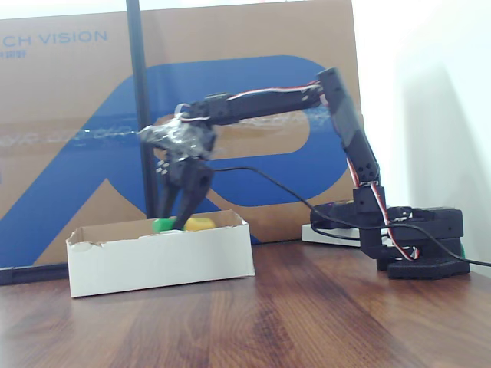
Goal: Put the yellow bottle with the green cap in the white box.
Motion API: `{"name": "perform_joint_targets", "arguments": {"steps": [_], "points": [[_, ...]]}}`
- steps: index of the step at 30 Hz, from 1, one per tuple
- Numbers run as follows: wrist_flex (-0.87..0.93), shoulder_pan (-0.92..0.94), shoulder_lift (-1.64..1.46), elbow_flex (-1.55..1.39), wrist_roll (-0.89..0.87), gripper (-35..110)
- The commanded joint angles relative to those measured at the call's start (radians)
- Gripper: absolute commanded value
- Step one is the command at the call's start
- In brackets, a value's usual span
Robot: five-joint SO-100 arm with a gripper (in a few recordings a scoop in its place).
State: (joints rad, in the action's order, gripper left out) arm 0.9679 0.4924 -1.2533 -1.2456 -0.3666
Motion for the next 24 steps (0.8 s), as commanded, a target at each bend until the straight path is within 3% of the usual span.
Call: {"name": "perform_joint_targets", "arguments": {"steps": [1, 6, 10, 15, 17, 22, 24], "points": [[0.034, 0.031, 0.006, 0.189, -0.012, 0], [0.032, 0.038, 0.031, 0.189, -0.011, 1], [0.018, 0.041, 0.028, 0.152, -0.005, 26], [-0.005, 0.041, 0.006, 0.115, 0.003, 30], [-0.018, 0.041, -0.023, 0.081, 0.003, 27], [-0.089, 0.032, -0.222, -0.144, -0.003, 0], [-0.144, 0.009, -0.359, -0.293, 0.008, 0]]}}
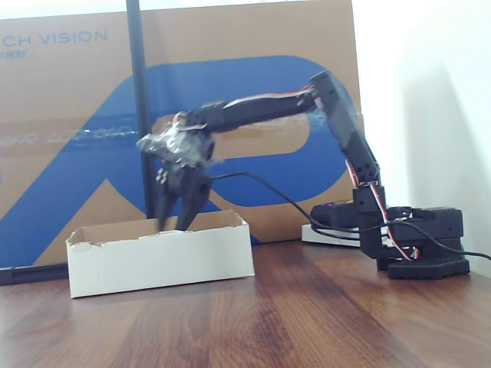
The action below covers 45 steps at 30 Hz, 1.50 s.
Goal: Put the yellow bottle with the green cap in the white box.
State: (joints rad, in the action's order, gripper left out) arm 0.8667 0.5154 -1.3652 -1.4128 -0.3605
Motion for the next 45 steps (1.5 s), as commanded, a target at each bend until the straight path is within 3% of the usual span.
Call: {"name": "perform_joint_targets", "arguments": {"steps": [1, 12, 24, 29, 35, 45], "points": [[-0.066, -0.029, -0.316, -0.199, 0.006, 0], [-0.077, -0.213, -0.999, -0.657, 0.049, 0], [-0.149, -0.453, -1.733, -1.287, 0.249, 0], [-0.081, -0.499, -2.034, -1.514, 0.319, 0], [-0.009, -0.537, -2.206, -1.66, 0.357, 0], [0.089, -0.5, -2.209, -1.733, 0.434, 0]]}}
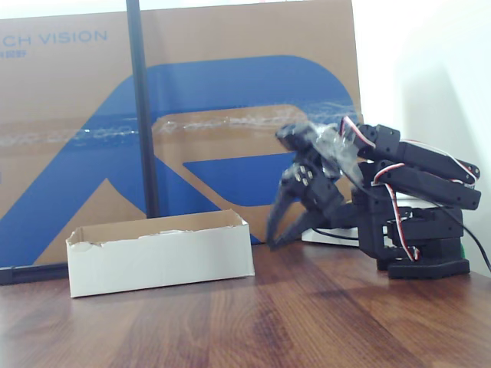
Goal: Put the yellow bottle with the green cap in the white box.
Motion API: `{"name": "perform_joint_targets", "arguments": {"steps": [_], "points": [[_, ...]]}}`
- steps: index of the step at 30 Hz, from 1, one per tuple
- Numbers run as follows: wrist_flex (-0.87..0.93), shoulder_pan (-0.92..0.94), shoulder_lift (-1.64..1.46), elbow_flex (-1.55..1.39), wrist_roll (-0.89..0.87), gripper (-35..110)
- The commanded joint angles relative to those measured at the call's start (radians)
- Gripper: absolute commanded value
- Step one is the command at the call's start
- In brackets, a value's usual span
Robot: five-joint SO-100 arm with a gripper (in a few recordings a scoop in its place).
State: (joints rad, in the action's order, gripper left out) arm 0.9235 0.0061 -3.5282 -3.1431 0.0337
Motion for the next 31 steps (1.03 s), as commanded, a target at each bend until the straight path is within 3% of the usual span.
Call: {"name": "perform_joint_targets", "arguments": {"steps": [1, 7, 31], "points": [[0.063, 0.012, -0.046, -0.003, 0.057, 0], [0.345, -0.034, -0.044, -0.003, 0.219, 0], [0.383, -0.015, -0.04, -0.002, 0.196, 0]]}}
